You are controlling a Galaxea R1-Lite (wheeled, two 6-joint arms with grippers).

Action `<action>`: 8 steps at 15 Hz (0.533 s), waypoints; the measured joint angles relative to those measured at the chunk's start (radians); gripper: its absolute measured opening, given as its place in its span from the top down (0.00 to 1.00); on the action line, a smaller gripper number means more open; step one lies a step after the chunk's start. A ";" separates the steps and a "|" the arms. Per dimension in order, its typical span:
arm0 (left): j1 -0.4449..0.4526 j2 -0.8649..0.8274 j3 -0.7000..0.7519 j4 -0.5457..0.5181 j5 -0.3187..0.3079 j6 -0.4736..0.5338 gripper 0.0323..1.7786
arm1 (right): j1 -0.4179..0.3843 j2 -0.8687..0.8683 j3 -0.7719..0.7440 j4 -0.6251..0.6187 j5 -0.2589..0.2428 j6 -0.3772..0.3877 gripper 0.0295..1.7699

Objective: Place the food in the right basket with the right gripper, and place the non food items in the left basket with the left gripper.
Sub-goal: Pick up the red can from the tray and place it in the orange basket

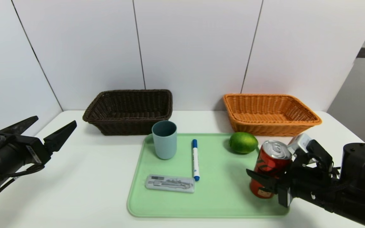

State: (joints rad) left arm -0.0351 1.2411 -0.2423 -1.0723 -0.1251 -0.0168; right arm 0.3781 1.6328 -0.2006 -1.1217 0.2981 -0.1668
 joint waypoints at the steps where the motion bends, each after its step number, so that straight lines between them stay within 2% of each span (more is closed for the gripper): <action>1: 0.000 -0.003 0.001 0.000 0.000 0.000 0.05 | 0.015 -0.015 -0.001 0.006 -0.001 0.039 0.45; 3: 0.000 -0.008 0.002 0.000 0.000 0.000 0.05 | 0.033 -0.042 -0.016 0.001 -0.006 0.087 0.45; 6: 0.000 -0.013 0.001 0.000 0.000 -0.001 0.05 | 0.036 -0.072 -0.055 0.004 -0.010 0.086 0.45; 8: 0.000 -0.014 0.000 0.000 -0.001 -0.001 0.05 | 0.033 -0.082 -0.113 0.015 -0.036 0.083 0.45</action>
State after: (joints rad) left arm -0.0351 1.2268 -0.2419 -1.0723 -0.1260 -0.0181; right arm 0.4106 1.5511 -0.3132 -1.1064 0.2617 -0.0836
